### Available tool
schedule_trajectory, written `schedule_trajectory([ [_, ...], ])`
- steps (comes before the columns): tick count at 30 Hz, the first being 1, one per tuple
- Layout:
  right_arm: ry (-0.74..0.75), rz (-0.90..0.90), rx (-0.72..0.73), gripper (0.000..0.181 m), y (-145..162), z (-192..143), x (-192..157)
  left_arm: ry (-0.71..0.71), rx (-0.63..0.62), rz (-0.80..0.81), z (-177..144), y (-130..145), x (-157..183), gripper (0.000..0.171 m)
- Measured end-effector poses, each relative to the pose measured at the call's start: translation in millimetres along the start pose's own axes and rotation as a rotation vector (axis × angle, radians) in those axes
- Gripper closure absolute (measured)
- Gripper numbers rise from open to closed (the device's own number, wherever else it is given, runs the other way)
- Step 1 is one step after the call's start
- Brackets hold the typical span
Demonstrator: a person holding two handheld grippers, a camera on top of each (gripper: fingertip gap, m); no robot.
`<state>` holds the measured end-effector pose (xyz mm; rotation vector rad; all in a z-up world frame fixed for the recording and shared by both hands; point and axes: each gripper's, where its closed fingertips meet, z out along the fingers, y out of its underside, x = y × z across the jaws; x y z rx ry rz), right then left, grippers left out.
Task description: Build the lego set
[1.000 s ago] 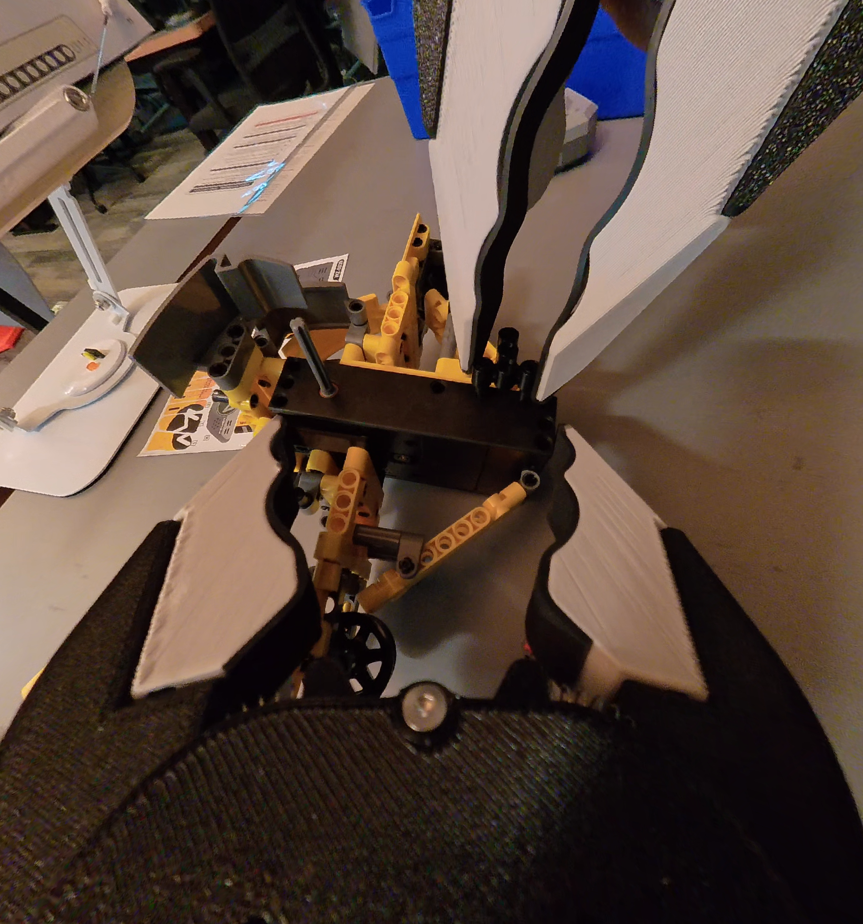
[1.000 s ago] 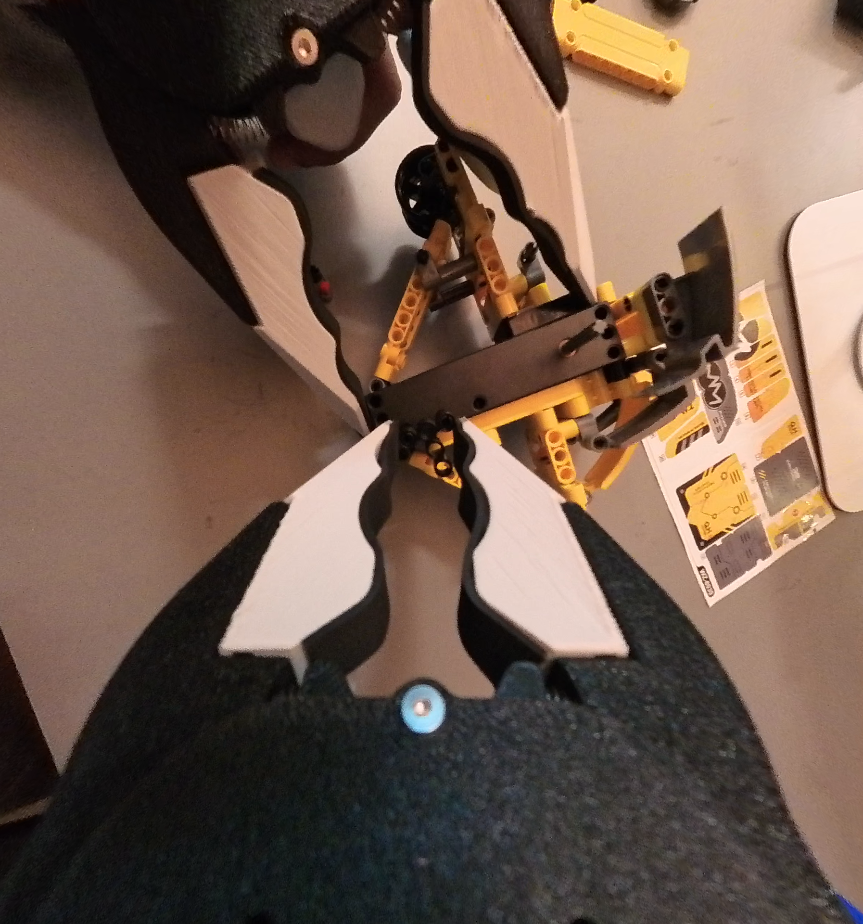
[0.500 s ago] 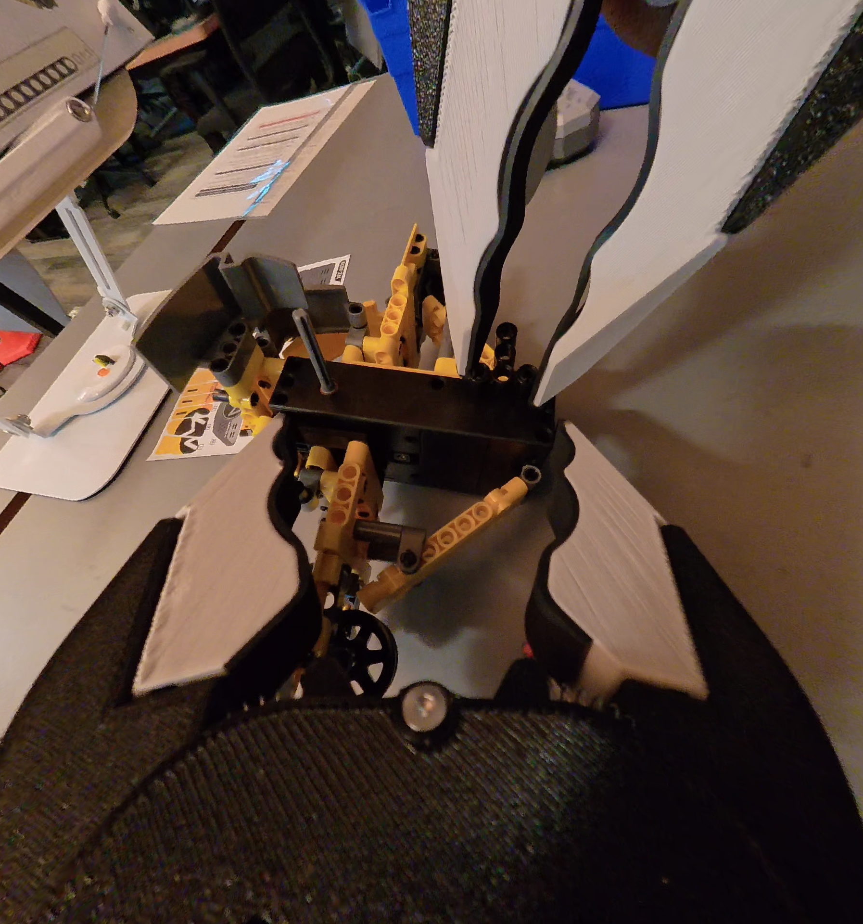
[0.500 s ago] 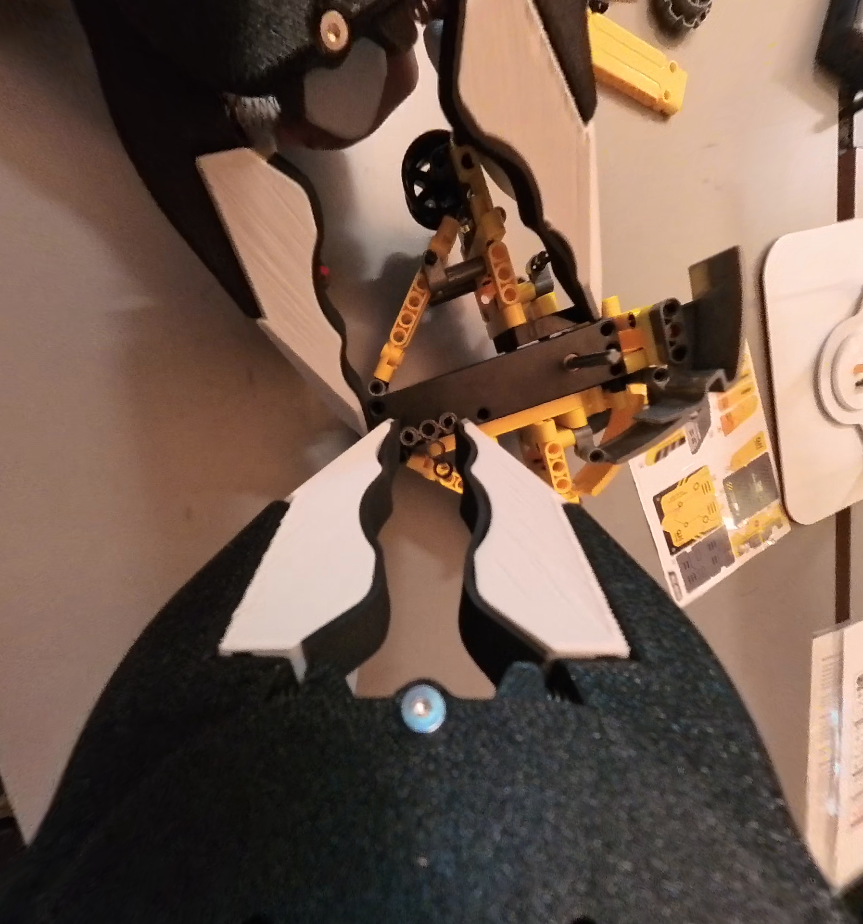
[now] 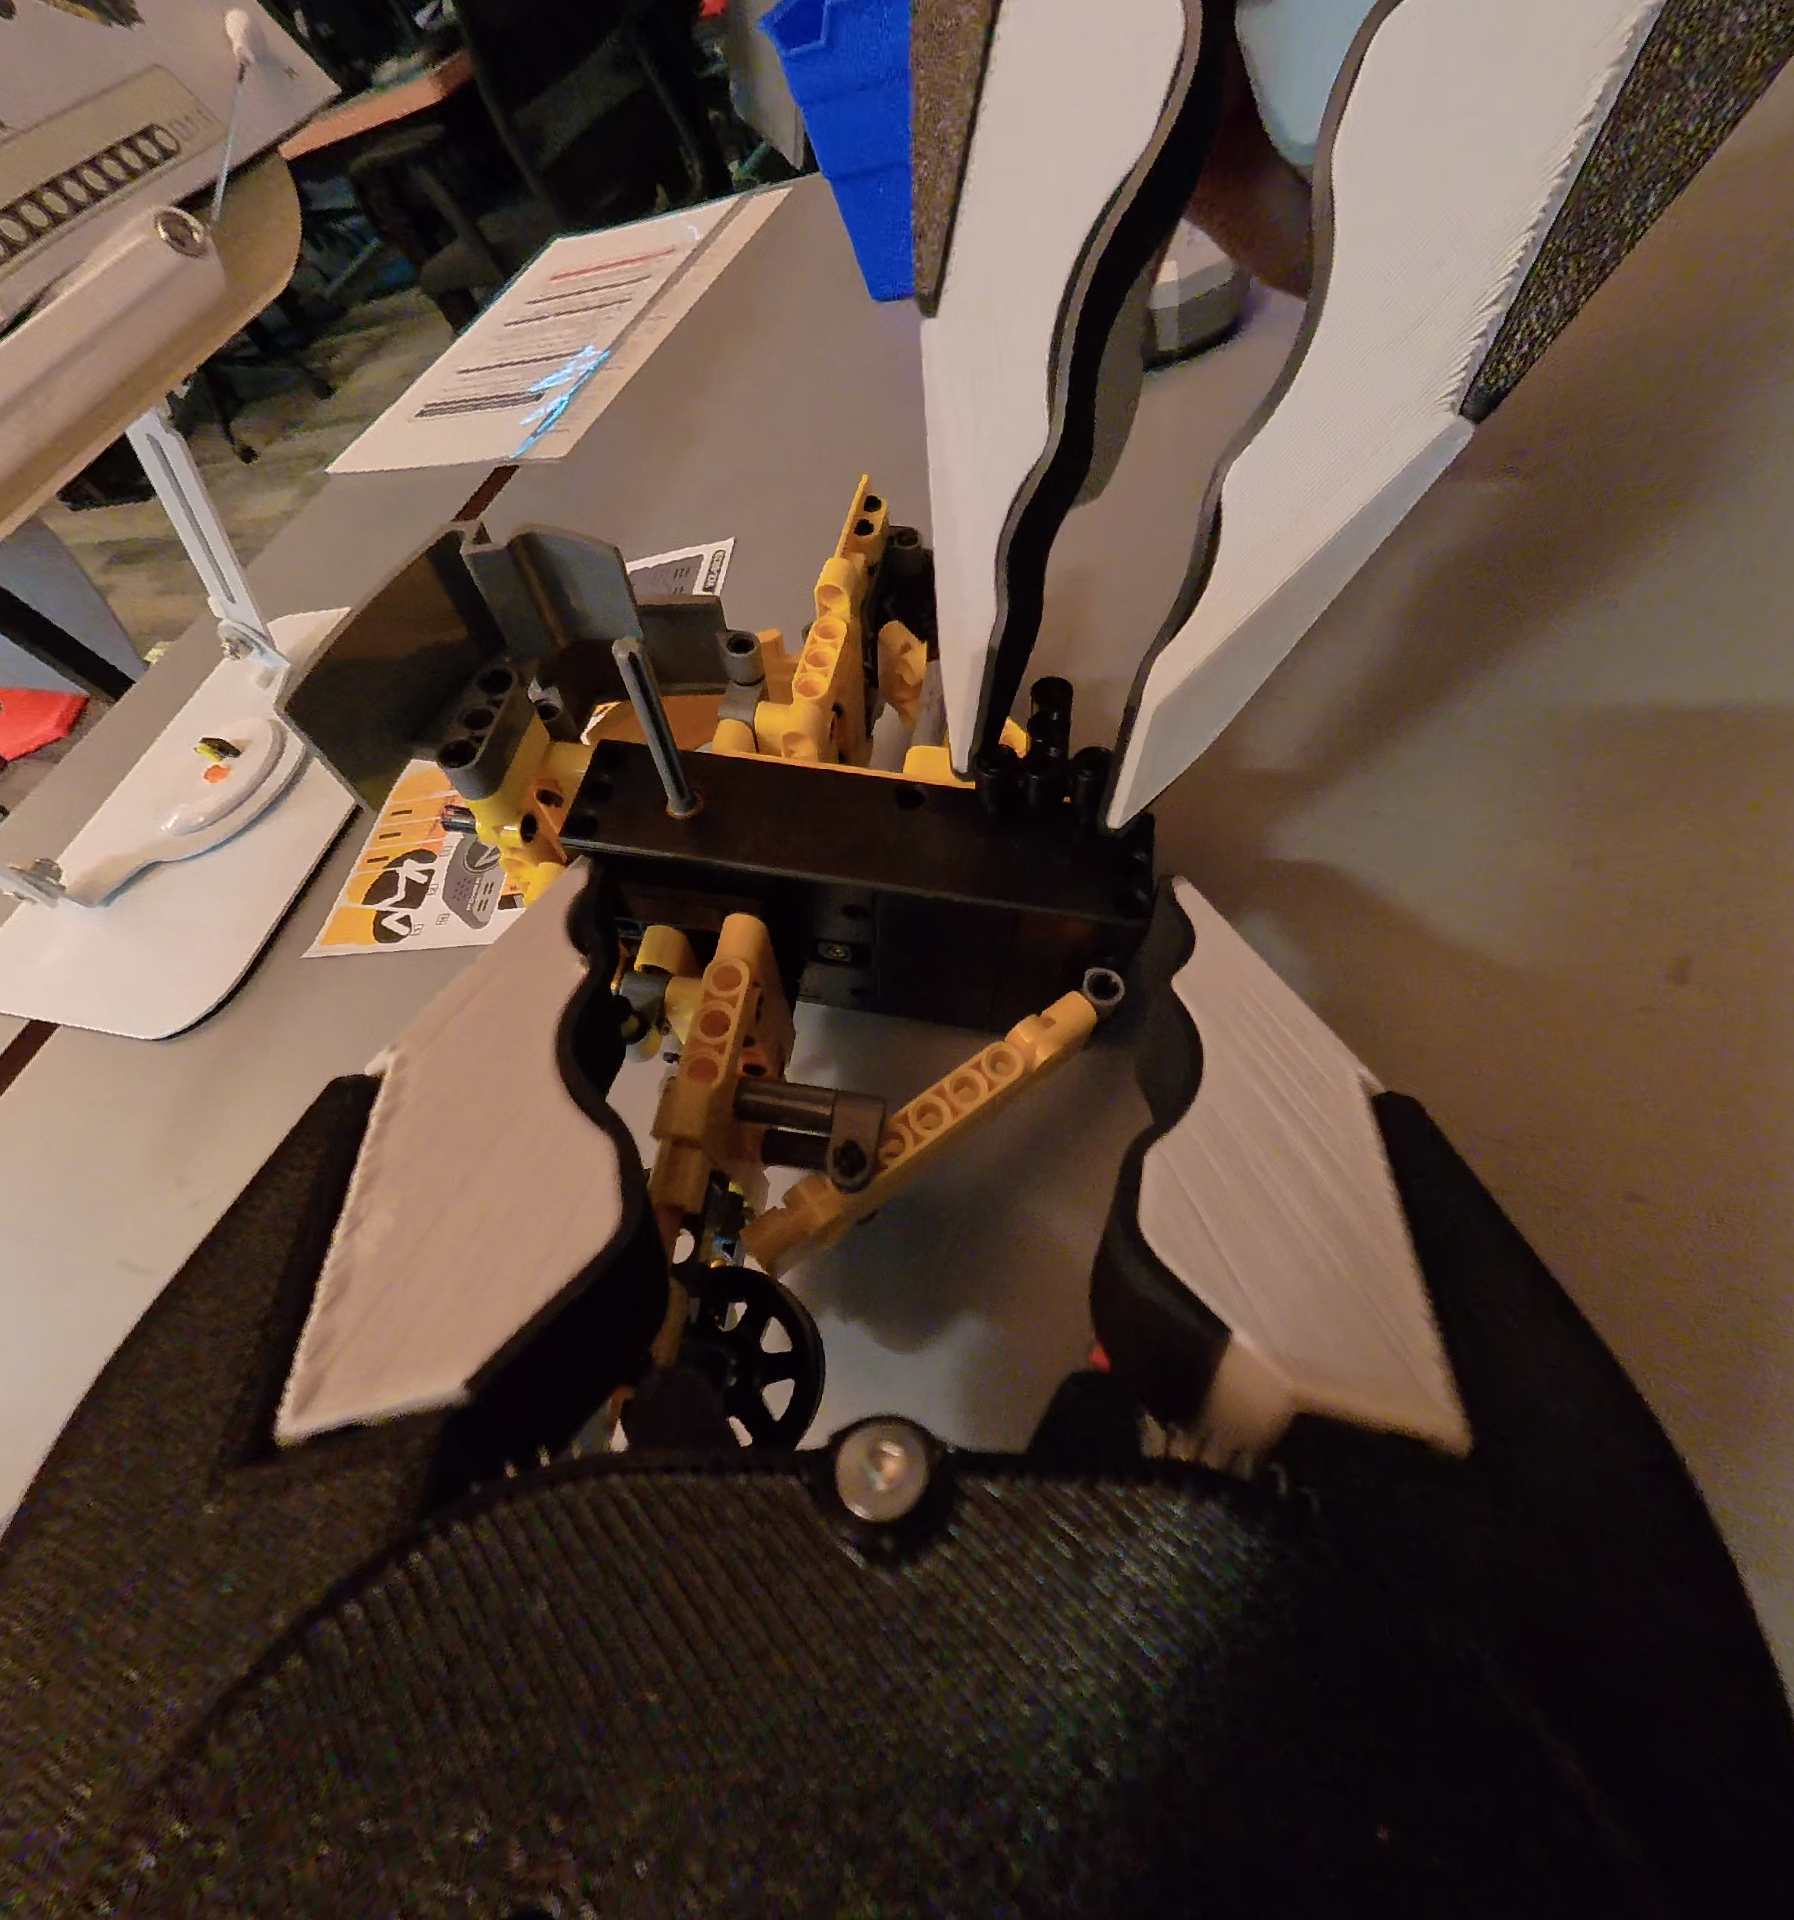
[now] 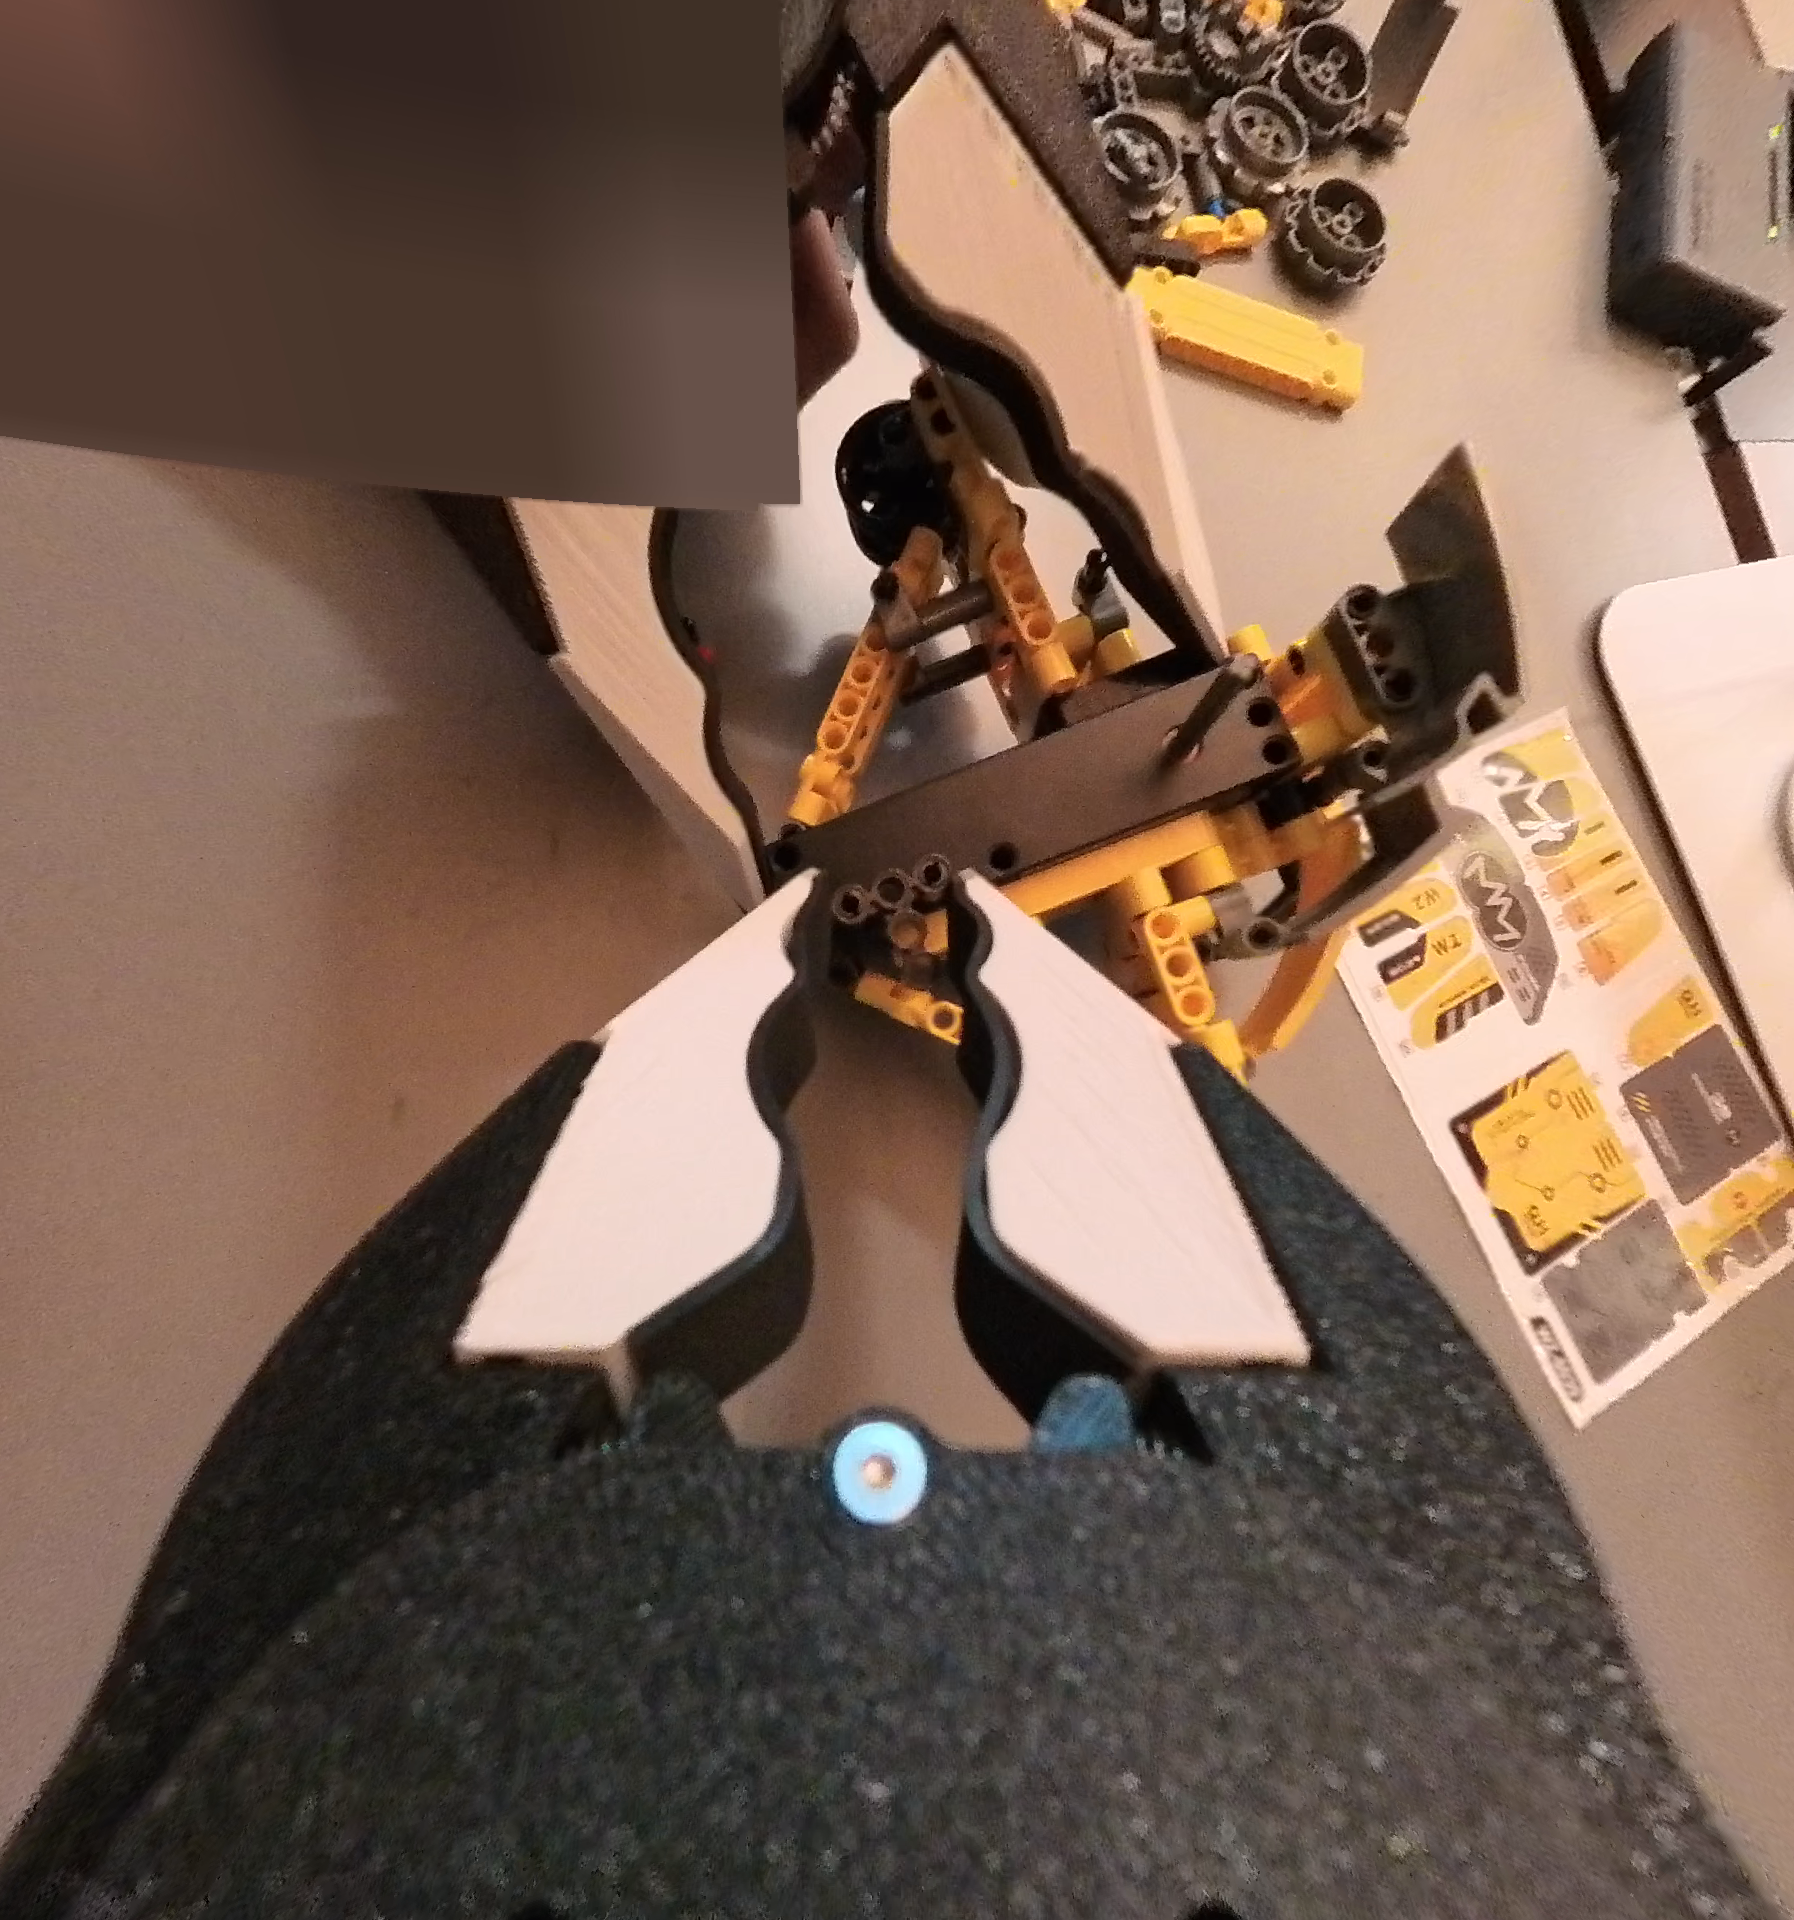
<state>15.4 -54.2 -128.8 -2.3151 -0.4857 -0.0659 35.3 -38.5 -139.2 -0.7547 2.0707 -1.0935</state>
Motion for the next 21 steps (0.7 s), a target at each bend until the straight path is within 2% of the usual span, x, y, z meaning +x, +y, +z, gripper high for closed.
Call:
schedule_trajectory([
  [14,0.083,0.154,0.19,0.161,-1.7,1.4,3.9,-0.004,0.008,-0.017,0.3,0.7,-3.1,0.075],
  [21,0.098,0.164,0.198,0.162,3.4,4.0,4.0,-0.007,0.007,-0.017,0.3,0.5,-3.4,0.075],
])
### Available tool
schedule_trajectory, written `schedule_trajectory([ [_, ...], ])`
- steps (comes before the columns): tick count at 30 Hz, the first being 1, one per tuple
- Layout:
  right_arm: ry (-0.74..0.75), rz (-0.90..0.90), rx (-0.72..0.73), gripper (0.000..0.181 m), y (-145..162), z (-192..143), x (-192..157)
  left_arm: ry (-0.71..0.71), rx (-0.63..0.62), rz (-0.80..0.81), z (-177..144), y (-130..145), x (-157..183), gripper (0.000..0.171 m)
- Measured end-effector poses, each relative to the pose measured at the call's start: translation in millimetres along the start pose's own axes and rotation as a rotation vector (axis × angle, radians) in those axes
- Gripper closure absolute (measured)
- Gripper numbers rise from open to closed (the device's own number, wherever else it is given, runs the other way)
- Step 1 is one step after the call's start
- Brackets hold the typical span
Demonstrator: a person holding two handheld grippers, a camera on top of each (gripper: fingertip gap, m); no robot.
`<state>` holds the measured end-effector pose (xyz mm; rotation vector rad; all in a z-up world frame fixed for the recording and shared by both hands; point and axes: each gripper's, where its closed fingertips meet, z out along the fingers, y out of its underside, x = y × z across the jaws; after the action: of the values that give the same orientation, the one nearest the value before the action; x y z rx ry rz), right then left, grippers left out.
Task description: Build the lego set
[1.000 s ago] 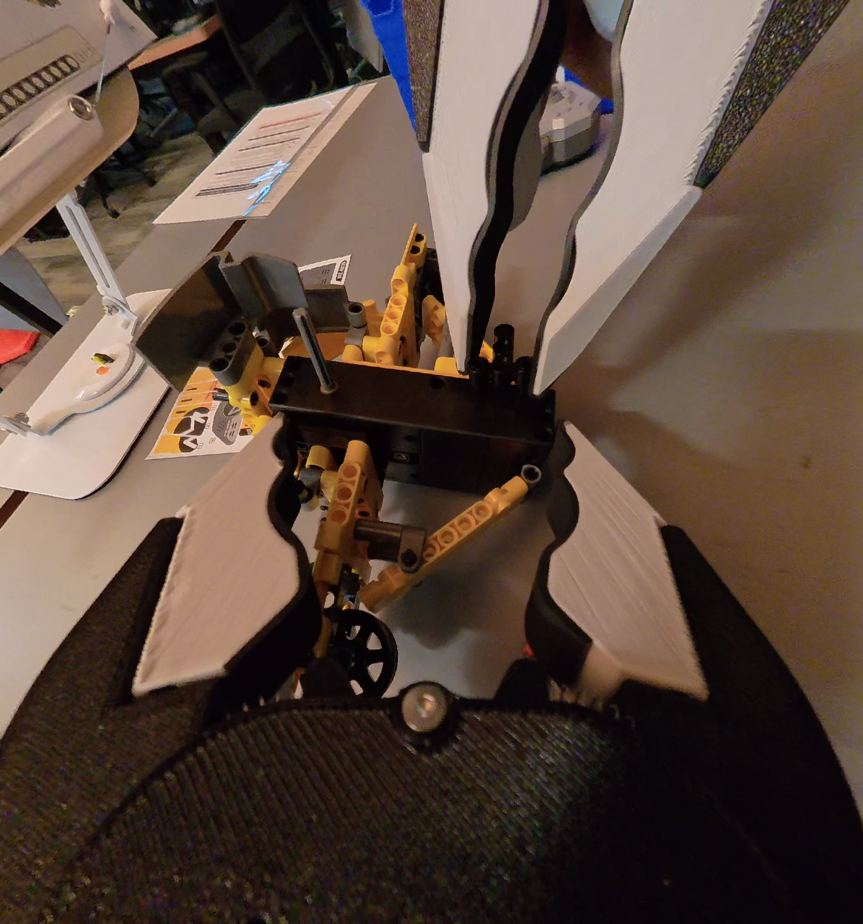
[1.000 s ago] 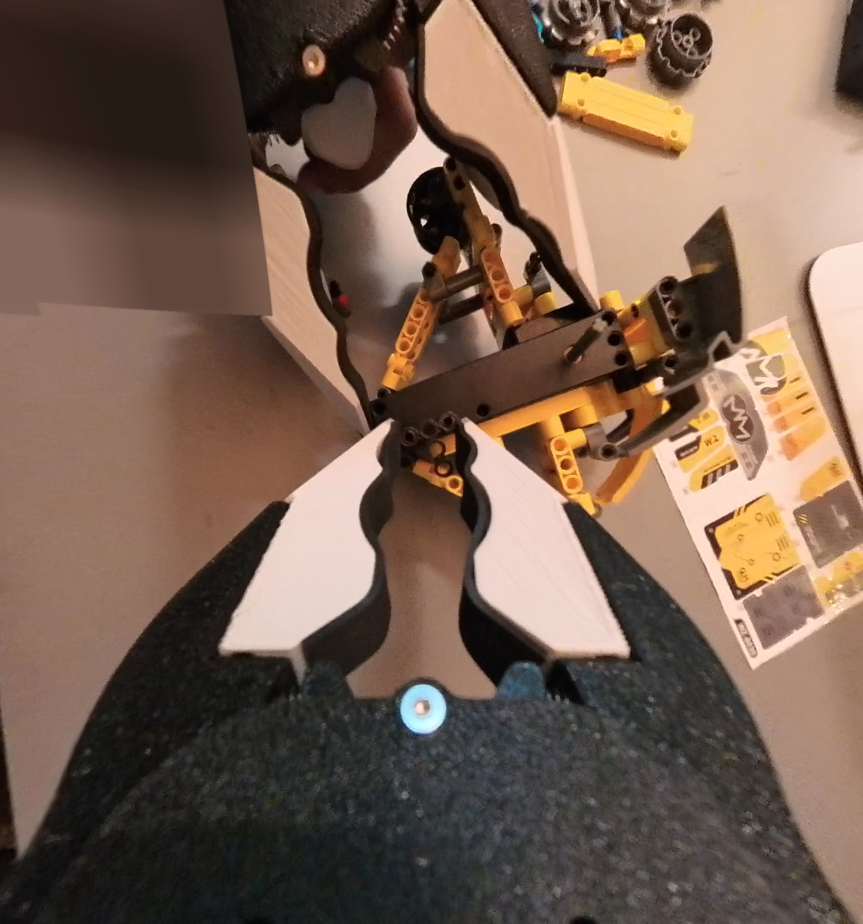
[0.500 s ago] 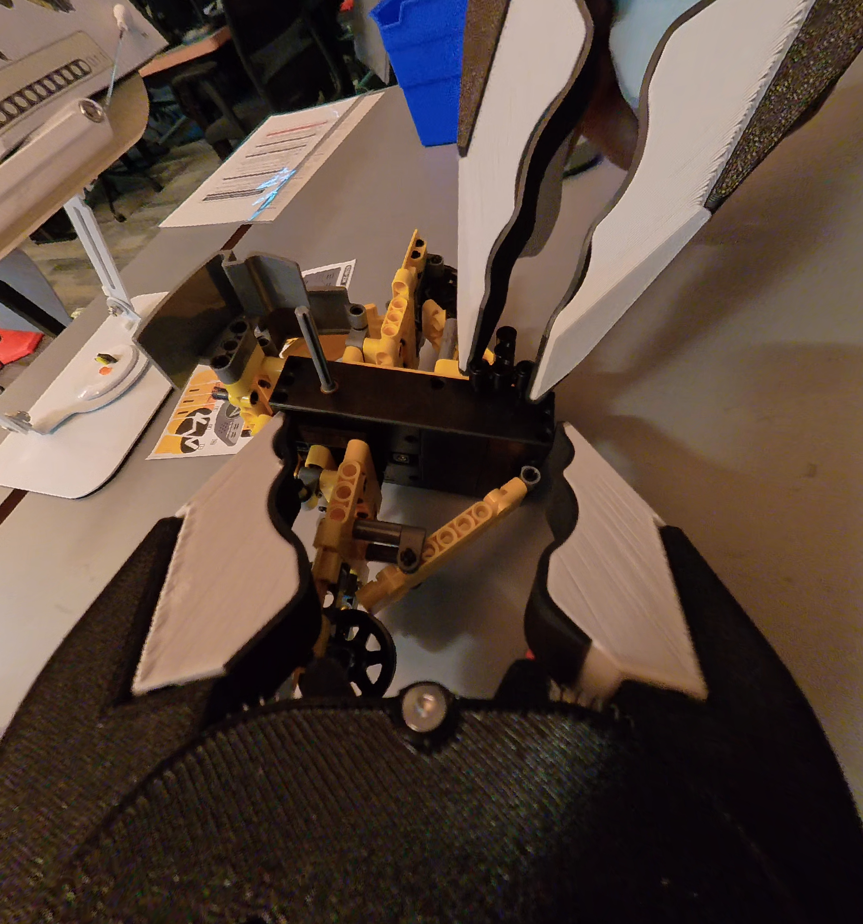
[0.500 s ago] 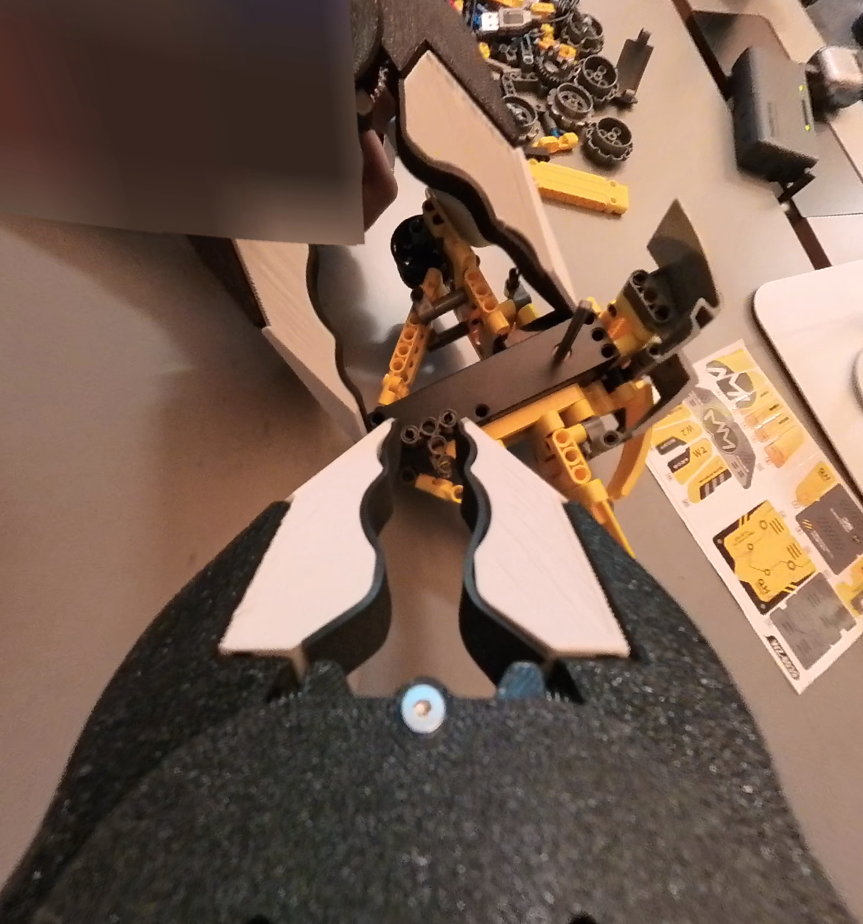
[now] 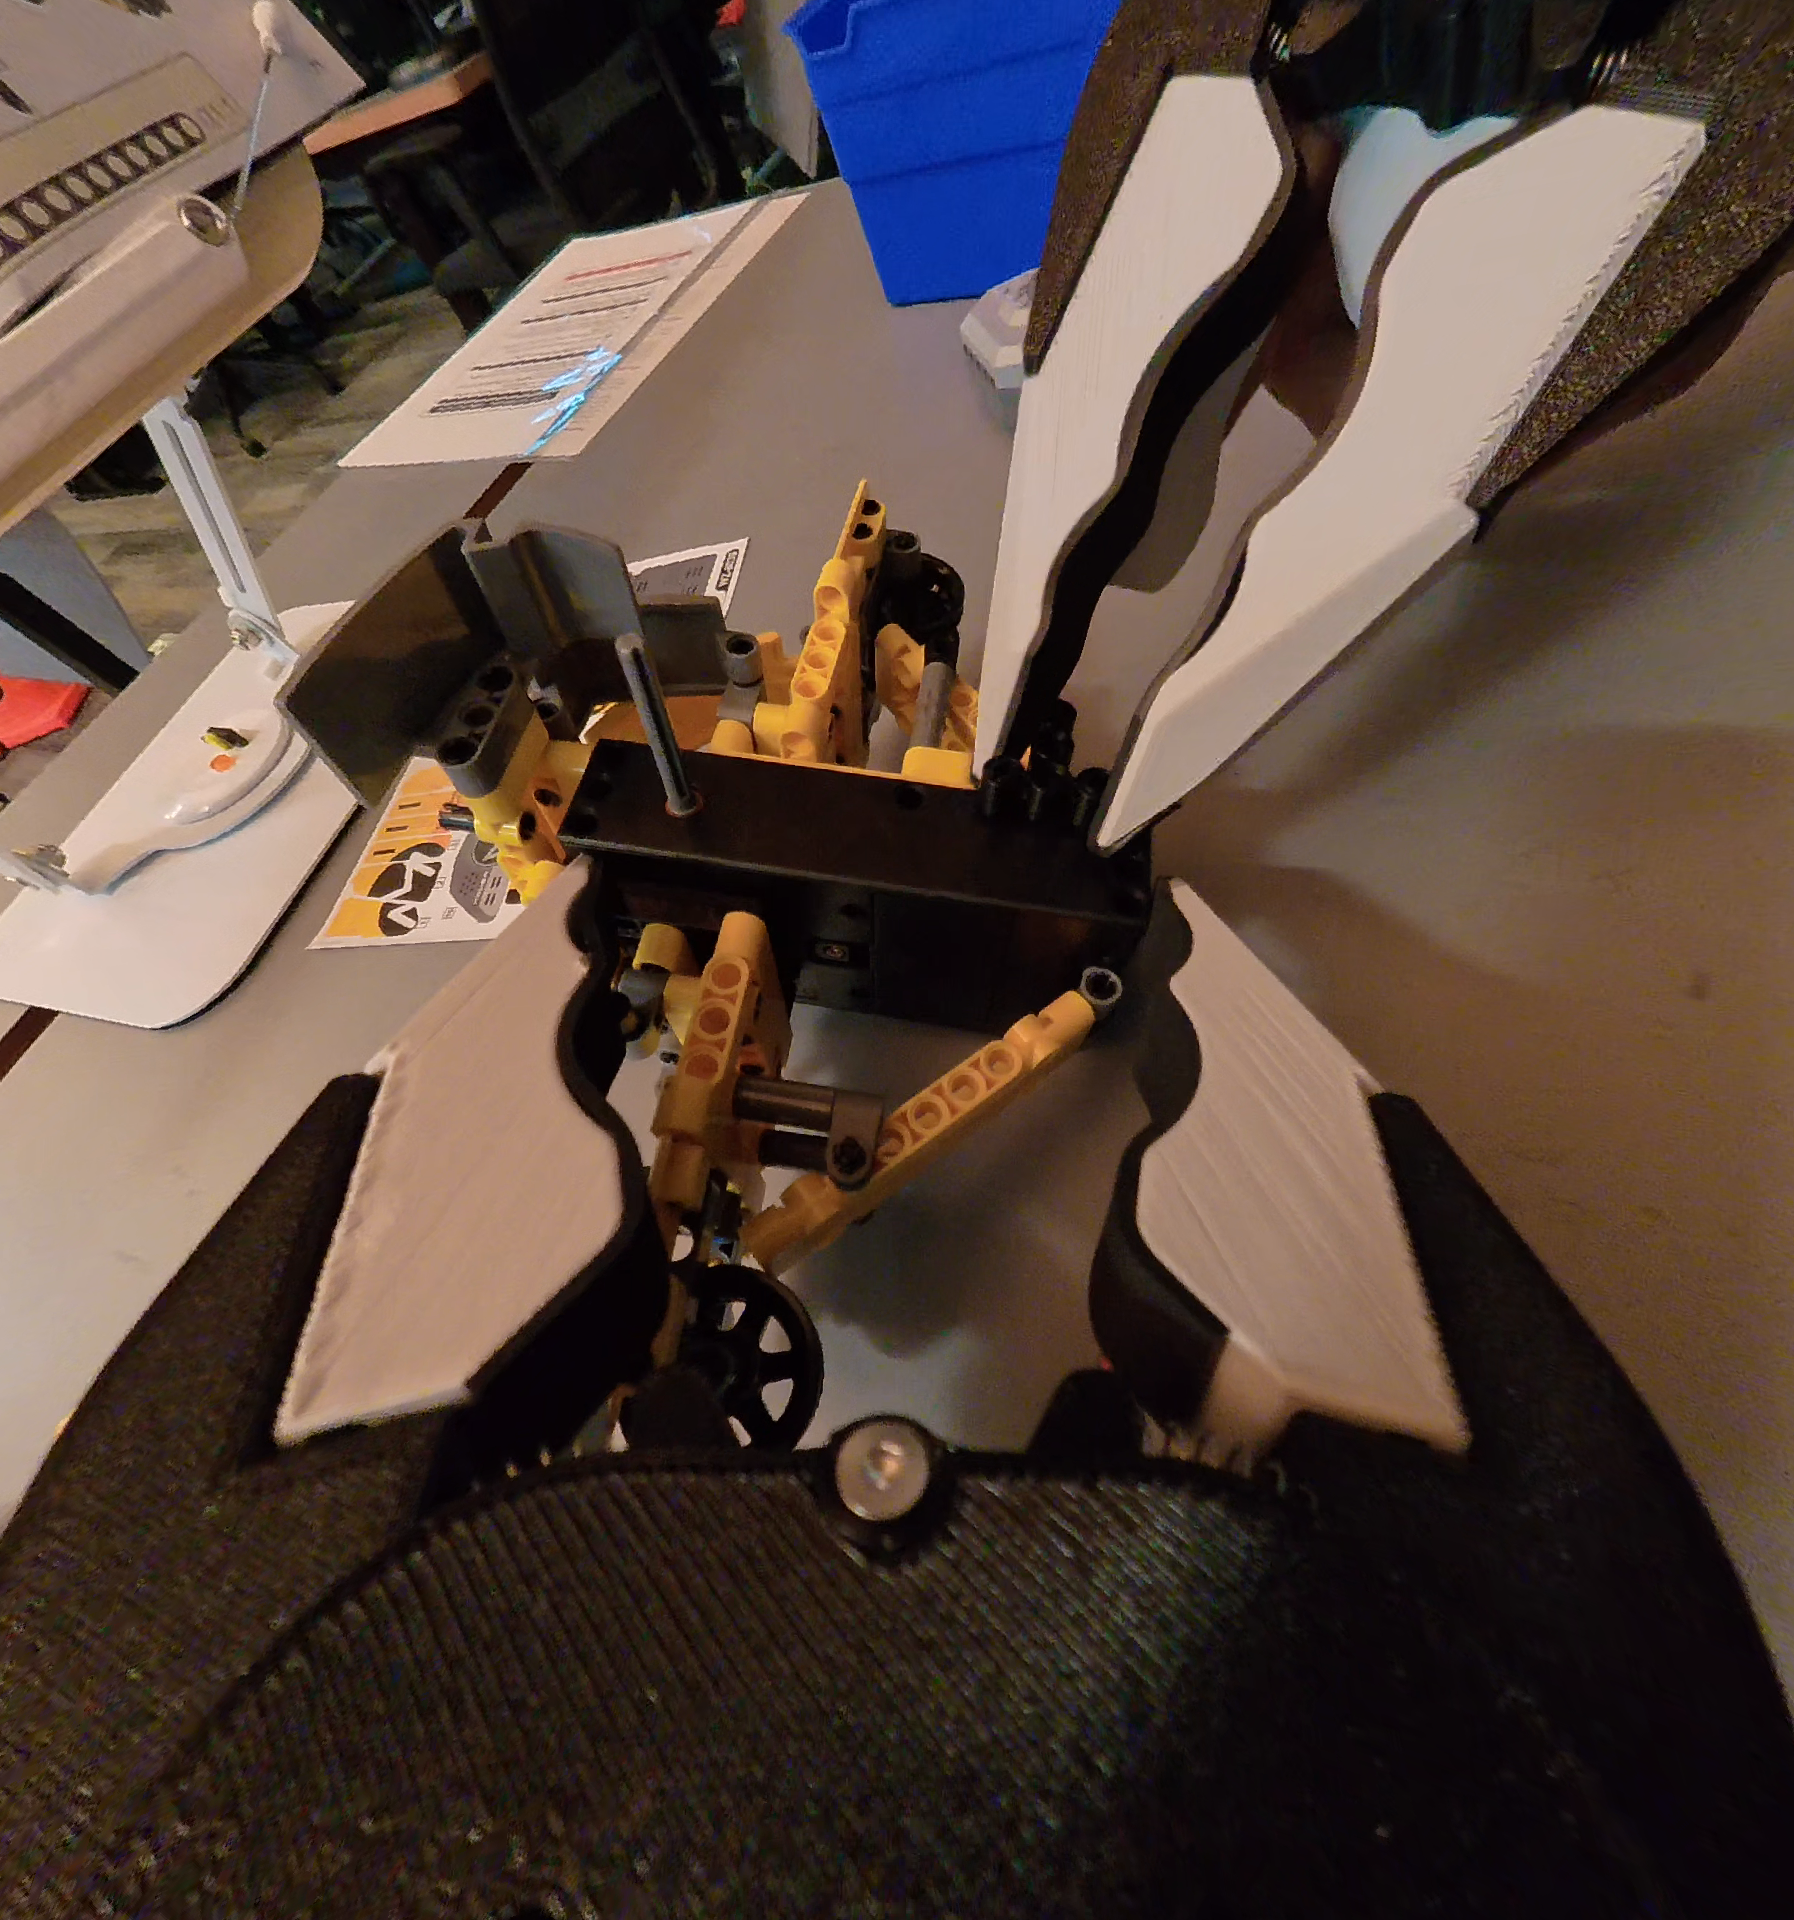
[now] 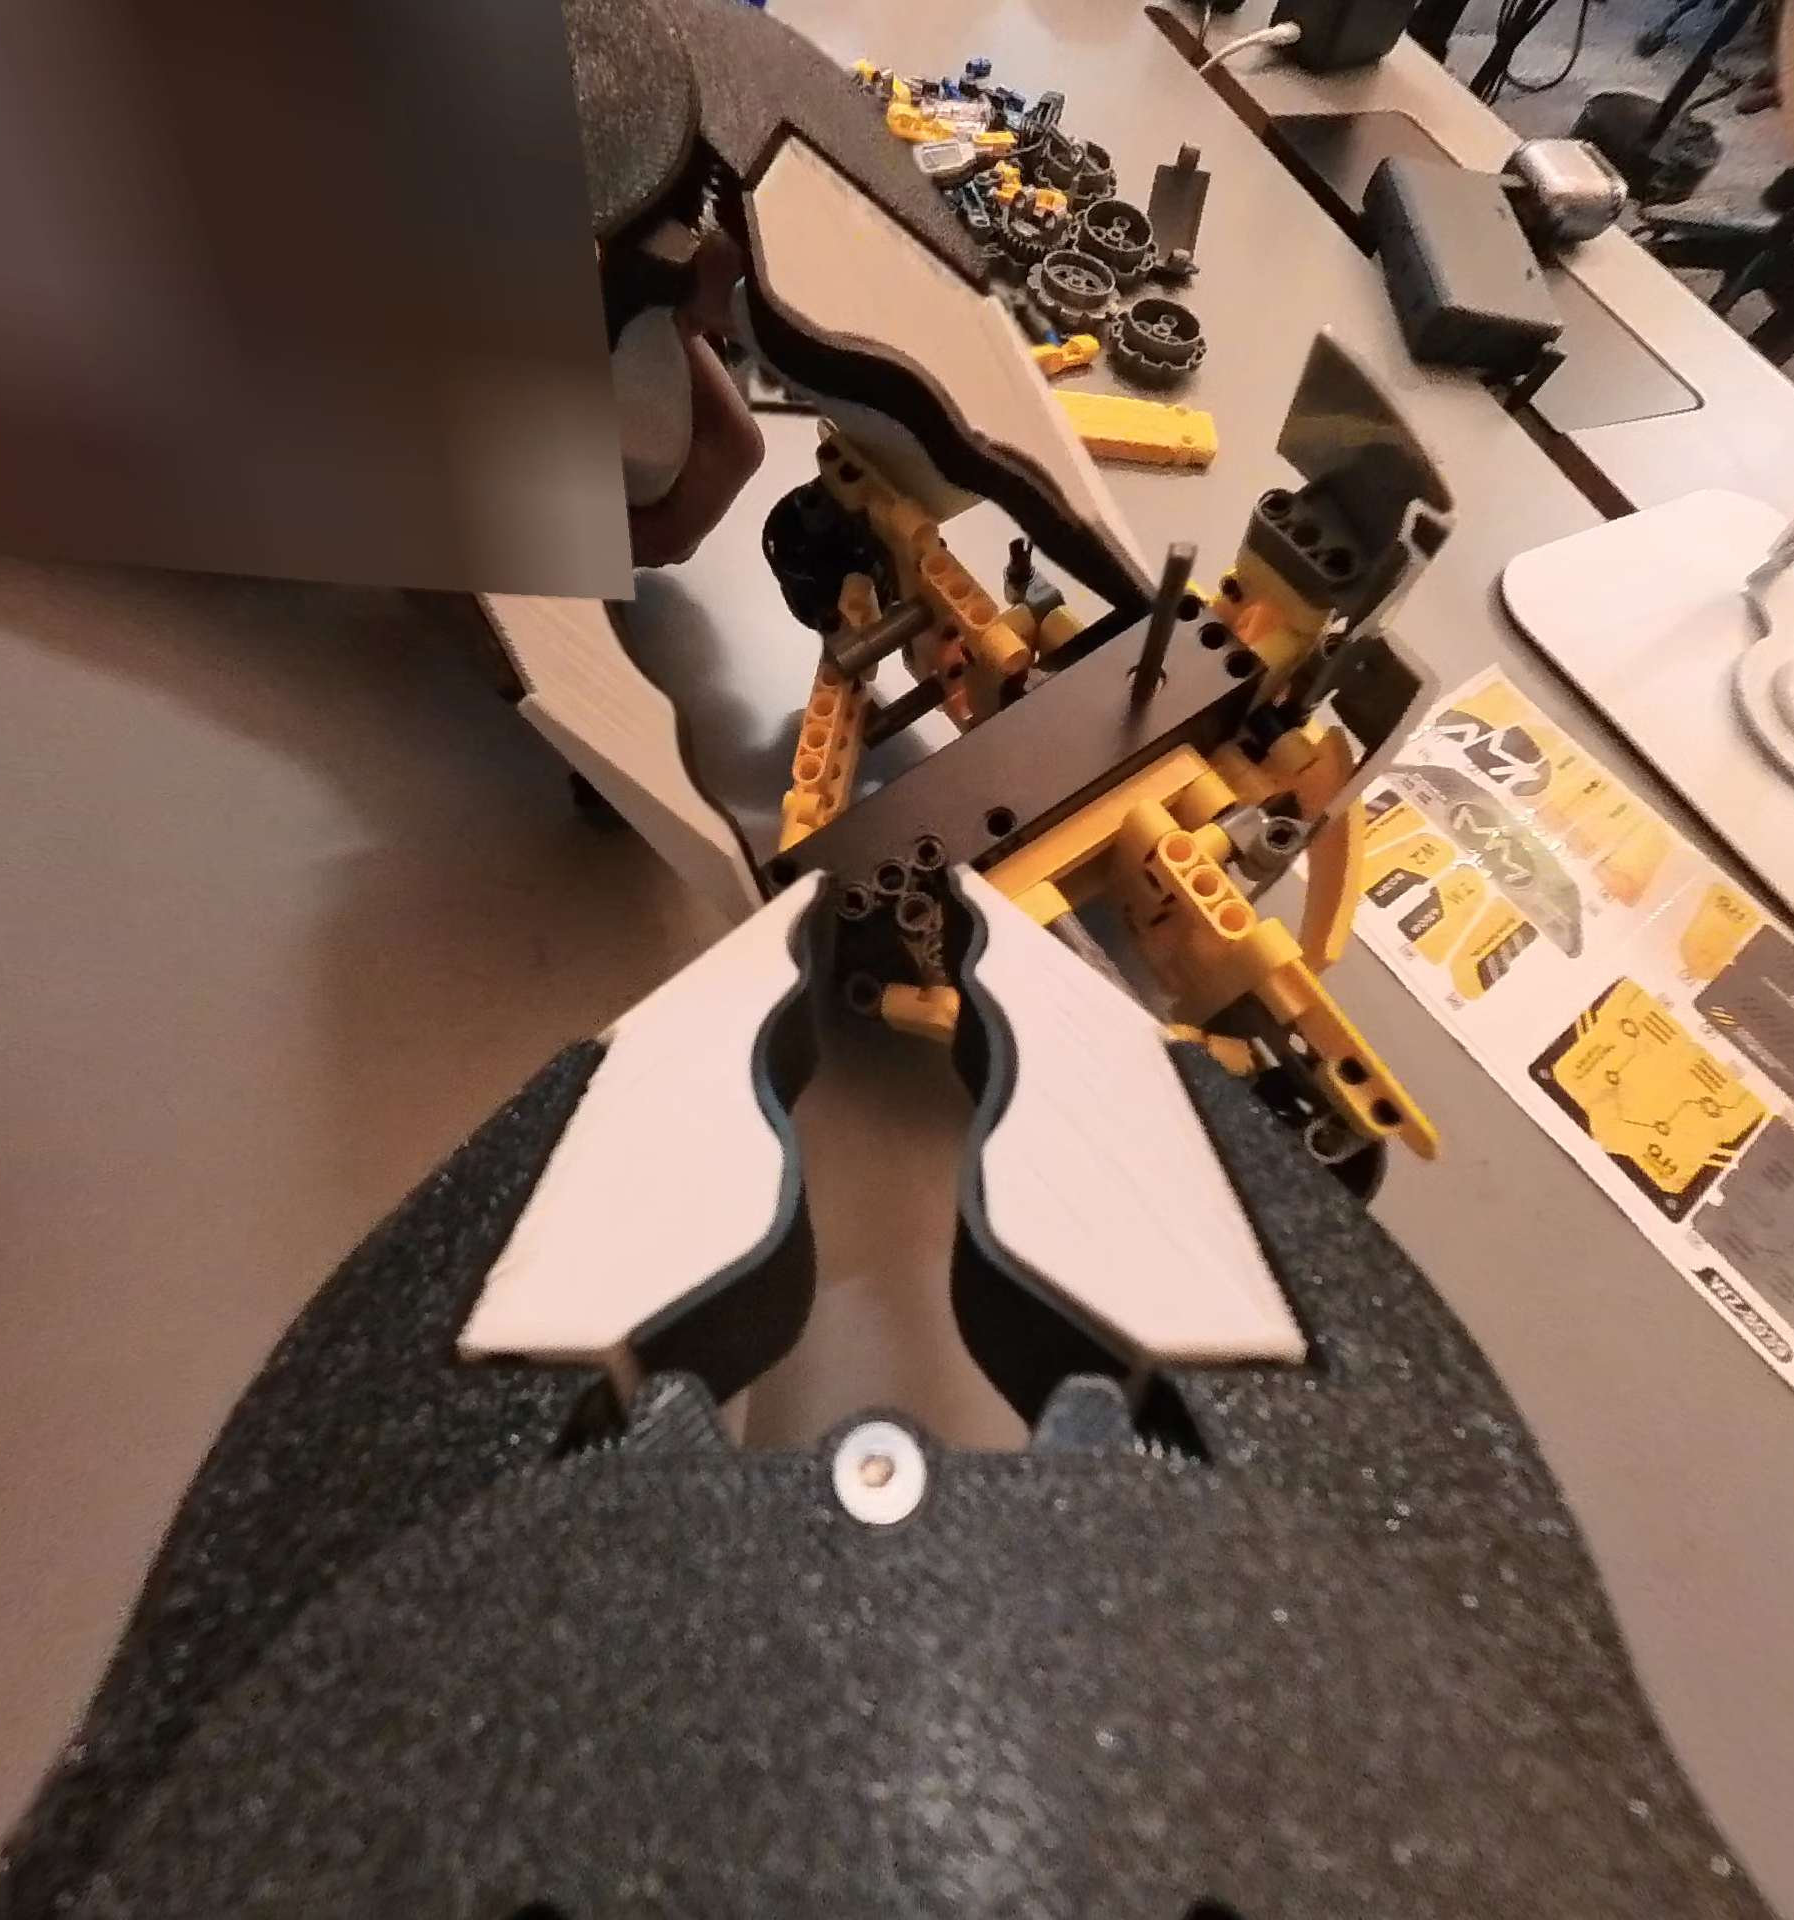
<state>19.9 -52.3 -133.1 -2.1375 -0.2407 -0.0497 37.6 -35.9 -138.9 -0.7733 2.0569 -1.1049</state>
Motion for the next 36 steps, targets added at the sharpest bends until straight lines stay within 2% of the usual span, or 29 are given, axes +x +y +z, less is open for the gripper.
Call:
schedule_trajectory([
  [9,0.034,-0.045,-0.024,0.161,-2,1,0,-0.006,-0.006,0.01,-1,1,-1,0.074],
  [10,0.041,-0.051,-0.024,0.158,-3,1,0,-0.008,-0.006,0.01,-1,1,-1,0.074],
  [13,0.088,-0.066,0.005,0.132,-7,-4,3,-0.008,-0.01,0.002,-2,3,-3,0.074],
  [15,0.109,-0.063,0.067,0.137,-15,-12,5,-0.005,-0.007,-0.002,-2,3,-4,0.074],
  [19,0.147,-0.082,0.233,0.175,-38,-27,4,-0.006,-0.007,-0.001,-2,3,-4,0.074],
  [21,0.178,-0.118,0.345,0.181,-52,-34,0,-0.006,-0.007,-0.001,-2,3,-4,0.074],
  [22,0.198,-0.143,0.343,0.181,-50,-31,0,-0.006,-0.007,-0.001,-2,3,-4,0.074],
  [25,0.142,-0.098,0.143,0.181,-11,2,-2,-0.015,-0.01,-0.003,-2,4,-5,0.076],
  [27,0.113,-0.026,0.143,0.181,-14,-2,-1,-0.018,-0.01,0.003,-2,5,-7,0.076],
  [32,0.139,-0.028,0.22,0.181,-31,-15,5,-0.019,-0.011,0.003,-2,5,-6,0.076],
  [35,0.123,0.003,0.133,0.178,-10,1,5,-0.024,-0.009,-0.001,-2,5,-7,0.077],
  [36,0.113,0.039,0.174,0.181,-13,0,6,-0.024,-0.01,0.0,-2,6,-8,0.076],
])
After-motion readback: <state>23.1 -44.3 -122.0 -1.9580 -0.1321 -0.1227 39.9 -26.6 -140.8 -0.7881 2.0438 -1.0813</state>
